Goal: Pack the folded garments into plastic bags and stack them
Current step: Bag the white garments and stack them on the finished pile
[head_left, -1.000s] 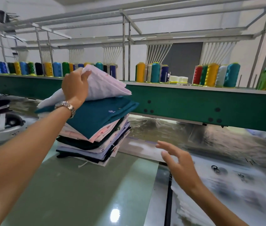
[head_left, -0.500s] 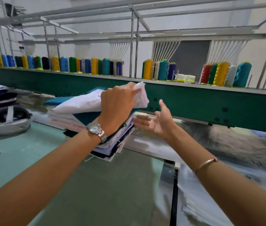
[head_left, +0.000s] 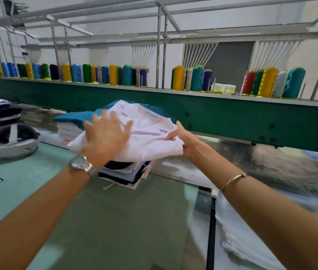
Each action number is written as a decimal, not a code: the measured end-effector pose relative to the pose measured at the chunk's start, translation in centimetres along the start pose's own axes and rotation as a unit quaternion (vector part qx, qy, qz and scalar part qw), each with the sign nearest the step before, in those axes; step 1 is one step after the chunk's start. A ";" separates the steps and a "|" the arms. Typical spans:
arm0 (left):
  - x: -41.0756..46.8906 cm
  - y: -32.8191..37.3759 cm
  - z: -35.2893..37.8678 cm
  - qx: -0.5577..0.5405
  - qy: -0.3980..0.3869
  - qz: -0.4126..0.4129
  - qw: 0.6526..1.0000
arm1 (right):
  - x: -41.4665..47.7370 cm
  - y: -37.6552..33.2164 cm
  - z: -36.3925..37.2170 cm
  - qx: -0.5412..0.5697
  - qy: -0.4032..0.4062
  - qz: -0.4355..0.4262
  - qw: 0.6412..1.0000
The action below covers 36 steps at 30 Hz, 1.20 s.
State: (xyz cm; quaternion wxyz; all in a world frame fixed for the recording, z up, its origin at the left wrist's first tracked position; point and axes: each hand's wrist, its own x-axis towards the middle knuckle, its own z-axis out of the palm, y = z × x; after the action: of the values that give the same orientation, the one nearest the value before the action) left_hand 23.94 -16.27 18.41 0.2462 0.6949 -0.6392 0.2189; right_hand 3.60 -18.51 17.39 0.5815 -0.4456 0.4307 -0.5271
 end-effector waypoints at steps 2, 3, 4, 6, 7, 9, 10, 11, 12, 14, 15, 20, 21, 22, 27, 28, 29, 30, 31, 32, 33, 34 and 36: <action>2.0 -2.9 1.0 -0.003 -0.116 -0.082 0.990 | -0.4 0.4 0.1 -0.006 -0.012 -0.008 1.000; 2.7 -4.2 1.5 -0.024 -0.154 -0.098 0.983 | -0.5 0.6 0.1 -0.011 -0.016 -0.014 1.000; 3.2 -5.2 2.0 -0.047 -0.176 -0.103 0.978 | -0.7 0.7 0.2 -0.020 -0.010 -0.020 1.000; 3.8 -6.3 2.1 -0.078 -0.182 -0.096 0.975 | -0.8 1.0 0.1 -0.041 0.000 -0.031 0.999; 3.9 -6.5 1.8 -0.088 -0.178 -0.092 0.976 | -0.8 1.2 0.1 -0.054 0.002 -0.033 0.998; 4.0 -6.1 0.8 -0.116 -0.181 -0.092 0.972 | -0.9 1.7 -0.1 -0.064 -0.005 -0.023 0.998; 3.9 -5.7 0.3 -0.128 -0.184 -0.084 0.971 | -1.1 1.9 -0.2 -0.062 -0.007 -0.016 0.998; 3.7 -5.2 -0.1 -0.138 -0.175 -0.065 0.973 | -1.3 2.0 -0.3 -0.060 -0.005 -0.012 0.998; 3.5 -4.6 -0.4 -0.149 -0.153 -0.040 0.976 | -1.5 2.0 -0.4 -0.068 0.003 -0.012 0.998; 2.8 -3.3 -1.0 -0.195 -0.092 0.013 0.976 | -2.0 1.7 -0.6 -0.082 0.019 -0.022 0.996; 2.2 -2.6 -1.3 -0.223 -0.071 0.035 0.972 | -2.3 1.4 -0.8 -0.086 0.022 -0.028 0.996; -0.5 1.3 -2.7 -0.310 -0.074 0.117 0.941 | -4.6 -0.2 -2.5 -0.154 0.062 -0.050 0.985; -1.3 2.2 -2.8 -0.324 -0.079 0.131 0.934 | -5.2 -0.5 -3.1 -0.155 0.069 -0.046 0.984; -2.1 3.1 -2.9 -0.339 -0.083 0.145 0.926 | -6.0 -0.7 -3.6 -0.148 0.074 -0.032 0.986; -7.2 8.9 -2.5 -0.405 -0.105 0.222 0.881 | -10.0 -1.2 -6.4 -0.193 0.079 -0.012 0.978; -8.1 10.3 -2.4 -0.418 -0.107 0.235 0.871 | -10.8 -1.3 -7.1 -0.211 0.083 -0.028 0.974; -9.0 11.7 -2.4 -0.427 -0.110 0.245 0.863 | -11.6 -1.3 -7.7 -0.226 0.092 -0.045 0.969; -9.8 13.1 -2.4 -0.432 -0.114 0.255 0.858 | -12.4 -1.3 -8.5 -0.243 0.108 -0.062 0.962; -10.6 14.4 -2.3 -0.435 -0.116 0.261 0.854 | -13.2 -1.3 -9.4 -0.263 0.133 -0.076 0.953; -11.4 15.7 -2.3 -0.439 -0.115 0.267 0.850 | -13.9 -1.3 -10.3 -0.280 0.162 -0.082 0.943; -12.2 16.9 -2.4 -0.445 -0.109 0.272 0.846 | -14.6 -1.4 -11.2 -0.293 0.190 -0.082 0.934; -13.1 18.0 -2.6 -0.453 -0.104 0.277 0.841 | -15.3 -1.4 -12.2 -0.298 0.216 -0.074 0.927; -15.0 20.2 -3.1 -0.471 -0.104 0.286 0.828 | -16.7 -1.4 -14.0 -0.294 0.256 -0.046 0.920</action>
State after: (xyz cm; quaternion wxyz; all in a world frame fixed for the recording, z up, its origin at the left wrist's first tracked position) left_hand 2.55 -3.88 12.83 0.4020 0.2996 -0.8566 -0.1216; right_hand -11.53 -2.83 16.06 0.2695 -0.4658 0.6793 -0.4989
